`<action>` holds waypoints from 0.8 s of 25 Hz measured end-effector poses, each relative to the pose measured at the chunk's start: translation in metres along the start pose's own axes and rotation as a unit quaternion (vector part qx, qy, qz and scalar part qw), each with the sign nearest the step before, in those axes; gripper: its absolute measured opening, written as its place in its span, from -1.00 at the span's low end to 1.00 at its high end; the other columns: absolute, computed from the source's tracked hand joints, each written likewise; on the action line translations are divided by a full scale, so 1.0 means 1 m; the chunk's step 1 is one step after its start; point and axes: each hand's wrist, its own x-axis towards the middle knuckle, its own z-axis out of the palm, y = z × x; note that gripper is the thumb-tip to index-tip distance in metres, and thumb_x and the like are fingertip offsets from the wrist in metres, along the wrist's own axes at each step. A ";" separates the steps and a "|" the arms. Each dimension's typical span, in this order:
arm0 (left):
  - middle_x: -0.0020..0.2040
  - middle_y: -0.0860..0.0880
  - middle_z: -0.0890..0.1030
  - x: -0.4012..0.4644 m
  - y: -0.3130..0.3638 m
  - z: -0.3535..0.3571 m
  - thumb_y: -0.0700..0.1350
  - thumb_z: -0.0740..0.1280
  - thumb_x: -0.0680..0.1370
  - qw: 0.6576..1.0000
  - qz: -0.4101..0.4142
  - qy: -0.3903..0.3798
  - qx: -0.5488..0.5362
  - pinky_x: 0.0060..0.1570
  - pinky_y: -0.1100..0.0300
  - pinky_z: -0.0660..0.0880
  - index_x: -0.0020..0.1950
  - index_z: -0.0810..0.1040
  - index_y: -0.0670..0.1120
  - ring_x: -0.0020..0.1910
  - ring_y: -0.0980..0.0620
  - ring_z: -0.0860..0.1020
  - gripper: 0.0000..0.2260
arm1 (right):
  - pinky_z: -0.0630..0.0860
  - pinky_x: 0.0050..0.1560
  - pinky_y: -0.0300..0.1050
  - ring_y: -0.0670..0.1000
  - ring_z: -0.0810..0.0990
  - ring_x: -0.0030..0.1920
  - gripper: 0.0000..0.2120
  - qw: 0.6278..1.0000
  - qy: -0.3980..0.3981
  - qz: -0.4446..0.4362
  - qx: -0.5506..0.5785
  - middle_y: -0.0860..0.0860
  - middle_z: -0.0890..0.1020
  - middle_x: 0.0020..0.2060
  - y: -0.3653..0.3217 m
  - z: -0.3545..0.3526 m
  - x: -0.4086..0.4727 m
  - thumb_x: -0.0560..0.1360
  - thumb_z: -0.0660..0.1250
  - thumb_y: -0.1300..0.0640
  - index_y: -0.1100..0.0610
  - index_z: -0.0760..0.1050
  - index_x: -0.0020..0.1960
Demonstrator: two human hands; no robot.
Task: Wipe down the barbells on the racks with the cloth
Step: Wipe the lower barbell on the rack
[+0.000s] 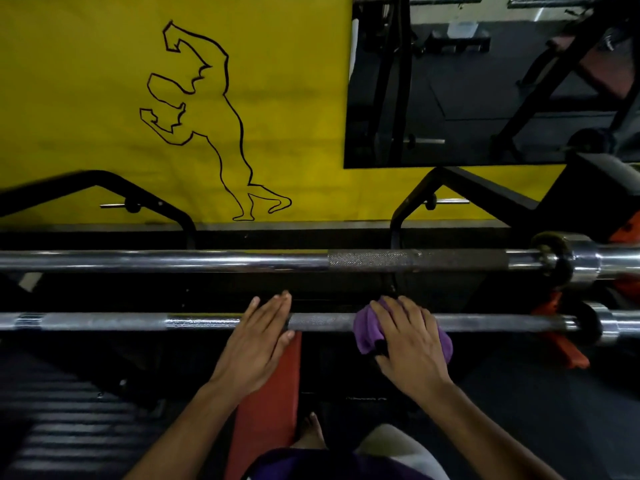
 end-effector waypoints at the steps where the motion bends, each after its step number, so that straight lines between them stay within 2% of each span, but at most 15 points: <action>1: 0.62 -0.02 0.17 0.000 0.000 -0.002 0.15 -0.09 0.74 1.000 -0.002 0.001 0.001 0.60 0.04 -0.11 0.65 0.07 -0.10 0.60 0.05 0.17 -0.46 | 0.38 0.40 0.20 0.13 0.36 0.44 -0.15 1.000 0.001 -0.009 -0.003 0.02 0.43 0.43 0.005 -0.001 0.002 0.29 0.51 -0.11 0.03 0.30 0.51; 4: 0.61 -0.06 0.23 -0.003 -0.015 -0.006 0.16 -0.11 0.73 0.997 -0.075 0.023 0.029 0.60 -0.07 -0.14 0.64 0.14 -0.12 0.60 0.01 0.19 -0.44 | 0.44 0.35 0.07 0.07 0.46 0.32 -0.24 0.997 -0.024 -0.058 -0.034 -0.01 0.51 0.33 0.018 -0.012 0.015 0.35 0.48 -0.12 0.01 0.33 0.48; 6: 0.58 -0.11 0.30 -0.006 -0.027 -0.009 0.17 -0.16 0.72 0.988 -0.141 0.035 0.049 0.59 -0.12 -0.11 0.62 0.21 -0.16 0.59 -0.04 0.22 -0.41 | 0.51 0.26 0.03 0.06 0.51 0.25 -0.28 0.991 -0.054 -0.111 -0.059 0.00 0.53 0.29 0.027 -0.020 0.027 0.42 0.44 -0.17 0.02 0.32 0.49; 8: 0.58 -0.12 0.30 -0.009 -0.027 -0.009 0.15 -0.17 0.72 0.984 -0.166 0.030 0.059 0.59 -0.10 -0.07 0.61 0.22 -0.17 0.58 -0.05 0.23 -0.41 | 0.58 0.13 0.02 0.07 0.55 0.19 -0.29 0.981 -0.074 -0.162 -0.082 0.04 0.56 0.25 0.028 -0.028 0.038 0.45 0.42 -0.21 0.06 0.32 0.49; 12: 0.57 -0.13 0.33 -0.003 -0.026 -0.007 0.10 -0.09 0.71 0.981 -0.180 0.035 0.060 0.59 0.00 -0.09 0.60 0.26 -0.18 0.57 -0.04 0.25 -0.45 | 0.57 -0.01 0.07 0.14 0.56 0.12 -0.35 0.966 -0.100 -0.222 -0.088 0.10 0.54 0.19 -0.015 -0.028 0.061 0.49 0.38 -0.20 0.13 0.32 0.43; 15: 0.55 -0.13 0.37 -0.003 -0.024 -0.007 0.12 -0.09 0.71 0.979 -0.190 0.031 0.059 0.57 0.05 -0.11 0.58 0.29 -0.19 0.55 -0.05 0.28 -0.43 | 0.55 -0.05 0.10 0.19 0.56 0.07 -0.46 0.966 -0.086 -0.230 -0.078 0.15 0.55 0.15 -0.066 -0.018 0.075 0.51 0.38 -0.09 0.15 0.34 0.36; 18: 0.55 -0.12 0.38 -0.006 -0.028 -0.013 0.18 -0.16 0.71 0.984 -0.168 0.018 0.053 0.56 0.08 -0.13 0.58 0.30 -0.17 0.55 -0.05 0.29 -0.38 | 0.54 0.01 0.17 0.22 0.54 0.12 -0.48 0.963 -0.061 -0.252 -0.075 0.19 0.51 0.21 -0.108 -0.010 0.083 0.57 0.30 0.02 0.19 0.29 0.46; 20: 0.58 -0.09 0.32 -0.007 -0.035 -0.015 0.17 -0.17 0.71 0.984 -0.155 0.014 0.083 0.58 -0.02 -0.18 0.60 0.27 -0.14 0.60 -0.06 0.20 -0.40 | 0.53 0.02 0.18 0.22 0.53 0.14 -0.44 0.961 -0.047 -0.261 -0.076 0.19 0.50 0.24 -0.120 -0.006 0.088 0.57 0.29 0.04 0.18 0.25 0.50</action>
